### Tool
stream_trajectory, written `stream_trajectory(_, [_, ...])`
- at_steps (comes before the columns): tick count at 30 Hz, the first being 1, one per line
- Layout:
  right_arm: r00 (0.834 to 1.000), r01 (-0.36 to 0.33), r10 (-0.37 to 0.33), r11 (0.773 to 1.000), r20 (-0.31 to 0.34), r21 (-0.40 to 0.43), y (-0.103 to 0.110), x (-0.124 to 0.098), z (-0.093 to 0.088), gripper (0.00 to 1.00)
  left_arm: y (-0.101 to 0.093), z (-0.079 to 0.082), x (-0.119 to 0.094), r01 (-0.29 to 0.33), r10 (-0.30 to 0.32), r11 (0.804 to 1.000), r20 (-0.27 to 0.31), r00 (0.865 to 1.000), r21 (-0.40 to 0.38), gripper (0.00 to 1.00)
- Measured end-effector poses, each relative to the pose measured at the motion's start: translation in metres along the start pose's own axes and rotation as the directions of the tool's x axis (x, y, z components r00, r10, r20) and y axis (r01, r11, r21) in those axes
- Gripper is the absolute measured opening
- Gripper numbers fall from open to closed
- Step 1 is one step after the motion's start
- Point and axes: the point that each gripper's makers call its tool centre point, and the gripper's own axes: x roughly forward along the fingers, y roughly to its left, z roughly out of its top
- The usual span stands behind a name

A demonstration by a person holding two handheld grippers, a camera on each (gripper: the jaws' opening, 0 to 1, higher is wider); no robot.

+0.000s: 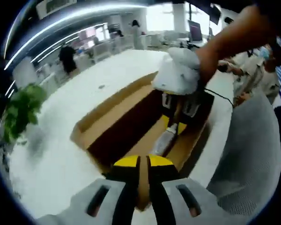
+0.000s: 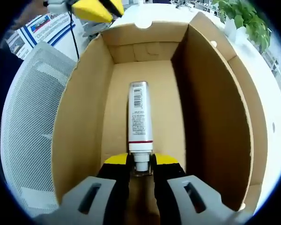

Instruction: Operate the shoe box by opening the lid, removing the specified soft item, and placing it in the target area until the item is outside and the box remains undamaged.

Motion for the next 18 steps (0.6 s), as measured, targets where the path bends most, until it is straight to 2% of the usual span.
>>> stream_trajectory(1, [1.0, 0.0, 0.0, 1.0, 0.0, 0.0, 0.0, 0.0, 0.0, 0.17, -0.005, -0.004, 0.007, 0.048, -0.047, 0.998, -0.034, 0.998, 0.044, 0.06])
stream_trajectory(2, [1.0, 0.002, -0.002, 1.0, 0.004, 0.004, 0.0, 0.0, 0.0, 0.17, -0.005, -0.014, 0.016, 0.081, -0.069, 0.991, -0.103, 0.992, 0.11, 0.09])
stream_trajectory(3, [1.0, 0.003, -0.003, 1.0, 0.007, 0.009, 0.0, 0.0, 0.0, 0.17, -0.004, -0.016, 0.023, 0.091, -0.073, 0.983, -0.115, 0.991, 0.158, 0.12])
stream_trajectory(4, [1.0, 0.005, -0.005, 1.0, 0.012, 0.011, 0.0, 0.0, 0.0, 0.17, -0.008, -0.024, 0.03, 0.147, -0.118, 0.975, -0.17, 0.978, 0.169, 0.15])
stream_trajectory(5, [1.0, 0.006, -0.006, 1.0, 0.02, 0.019, 0.0, 0.0, 0.0, 0.17, -0.011, -0.028, 0.034, 0.179, -0.147, 0.97, -0.189, 0.971, 0.164, 0.16])
stream_trajectory(6, [1.0, 0.006, -0.007, 1.0, 0.024, 0.026, 0.0, 0.0, 0.0, 0.17, -0.006, -0.028, 0.04, 0.174, -0.137, 0.965, -0.192, 0.972, 0.195, 0.15])
stream_trajectory(9, [0.999, 0.014, -0.015, 1.0, 0.031, 0.022, 0.001, 0.0, 0.0, 0.17, -0.006, -0.031, 0.049, 0.195, -0.156, 0.964, -0.208, 0.966, 0.183, 0.15])
stream_trajectory(10, [0.999, 0.016, -0.017, 1.0, 0.032, 0.021, 0.001, -0.001, 0.0, 0.17, -0.003, -0.031, 0.051, 0.196, -0.15, 0.959, -0.217, 0.965, 0.205, 0.14])
stream_trajectory(14, [0.999, 0.022, -0.022, 1.0, 0.03, 0.014, 0.0, 0.0, 0.0, 0.17, 0.005, -0.028, 0.06, 0.189, -0.147, 0.96, -0.203, 0.968, 0.208, 0.17])
stream_trajectory(18, [0.999, 0.03, -0.031, 0.999, 0.029, 0.01, 0.0, 0.0, 0.001, 0.17, 0.006, -0.032, 0.067, 0.214, -0.165, 0.954, -0.229, 0.96, 0.211, 0.17])
